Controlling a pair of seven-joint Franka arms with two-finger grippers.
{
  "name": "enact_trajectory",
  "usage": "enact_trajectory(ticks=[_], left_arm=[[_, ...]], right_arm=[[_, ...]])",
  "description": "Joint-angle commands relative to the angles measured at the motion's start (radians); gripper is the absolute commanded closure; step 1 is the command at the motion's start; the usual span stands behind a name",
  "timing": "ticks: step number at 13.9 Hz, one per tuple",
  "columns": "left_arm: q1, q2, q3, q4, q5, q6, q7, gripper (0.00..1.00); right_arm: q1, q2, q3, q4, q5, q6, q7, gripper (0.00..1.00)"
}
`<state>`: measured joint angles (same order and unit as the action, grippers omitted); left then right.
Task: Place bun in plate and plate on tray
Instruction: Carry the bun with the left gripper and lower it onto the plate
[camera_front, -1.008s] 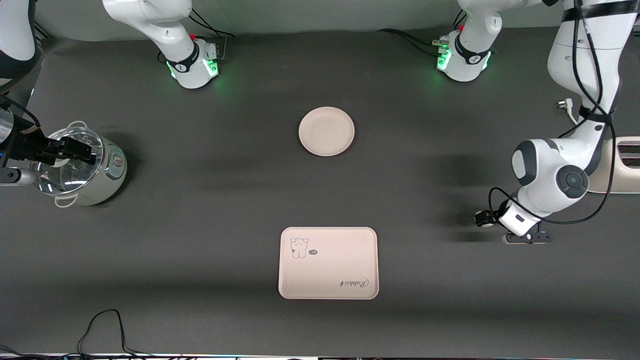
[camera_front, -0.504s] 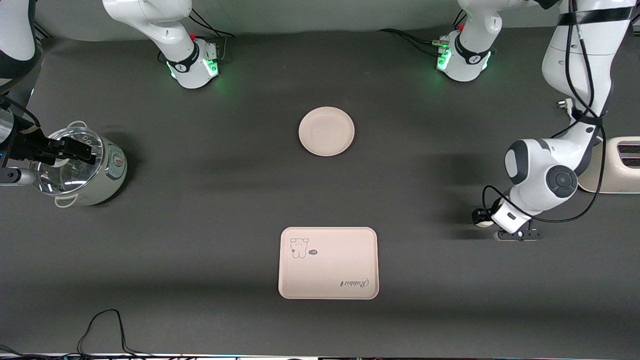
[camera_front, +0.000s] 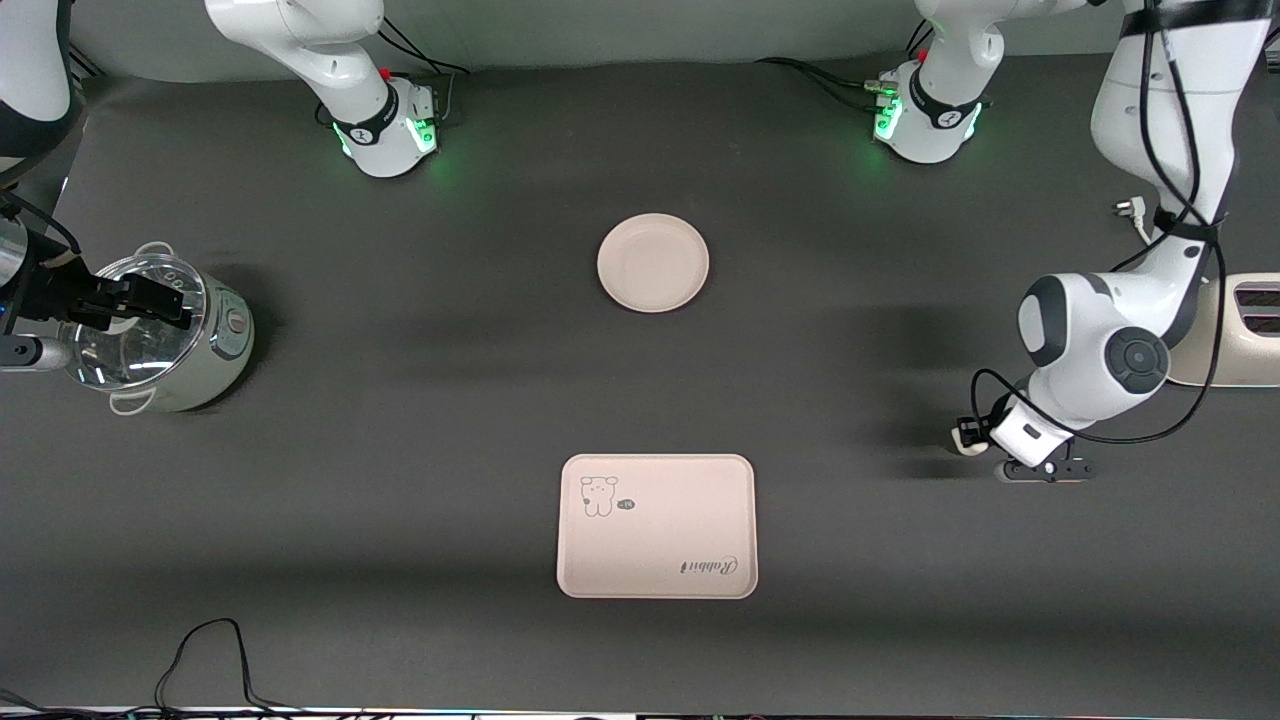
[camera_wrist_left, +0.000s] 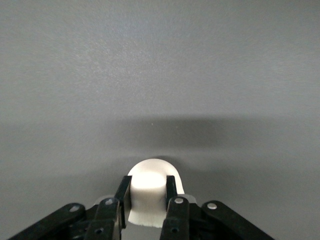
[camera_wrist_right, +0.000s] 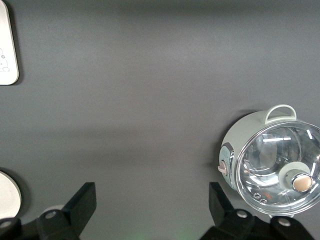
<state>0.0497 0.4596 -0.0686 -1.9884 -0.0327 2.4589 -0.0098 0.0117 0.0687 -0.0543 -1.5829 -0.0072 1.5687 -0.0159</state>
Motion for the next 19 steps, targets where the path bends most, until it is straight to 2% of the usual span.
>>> enact_trajectory(ticks=[1, 3, 5, 9, 10, 11, 15, 17, 19], left_arm=[[-0.01, -0.177, -0.032, -0.003, -0.01, -0.217, -0.082, 0.69], [-0.011, -0.281, -0.11, 0.006, -0.051, -0.363, -0.191, 0.69], [-0.011, -0.36, -0.222, 0.006, -0.064, -0.447, -0.338, 0.69], [-0.028, -0.381, -0.469, 0.031, -0.093, -0.437, -0.664, 0.69], [-0.045, -0.377, -0.509, 0.029, -0.093, -0.411, -0.73, 0.69], [-0.077, -0.371, -0.534, 0.026, -0.093, -0.381, -0.79, 0.69], [-0.282, -0.268, -0.536, 0.007, -0.07, -0.23, -0.992, 0.68], [-0.347, -0.199, -0.536, -0.029, -0.008, -0.132, -1.071, 0.68], [-0.398, -0.1, -0.533, -0.032, 0.129, -0.071, -1.178, 0.67]], right_arm=[[-0.001, -0.004, -0.002, -0.002, 0.013, 0.005, -0.009, 0.0], [-0.001, -0.004, -0.002, -0.002, 0.013, 0.007, -0.009, 0.0], [-0.001, -0.004, -0.002, -0.002, 0.013, 0.007, -0.009, 0.0], [-0.001, -0.004, -0.001, -0.002, 0.013, 0.007, -0.009, 0.0], [-0.001, -0.004, -0.002, -0.002, 0.013, 0.007, -0.009, 0.0], [-0.001, -0.004, -0.002, -0.002, 0.013, 0.007, -0.009, 0.0], [-0.001, -0.004, -0.002, -0.002, 0.013, 0.007, -0.009, 0.0], [-0.001, -0.004, -0.002, -0.002, 0.013, 0.007, -0.009, 0.0], [-0.001, -0.004, -0.002, -0.002, 0.013, 0.007, -0.009, 0.0]])
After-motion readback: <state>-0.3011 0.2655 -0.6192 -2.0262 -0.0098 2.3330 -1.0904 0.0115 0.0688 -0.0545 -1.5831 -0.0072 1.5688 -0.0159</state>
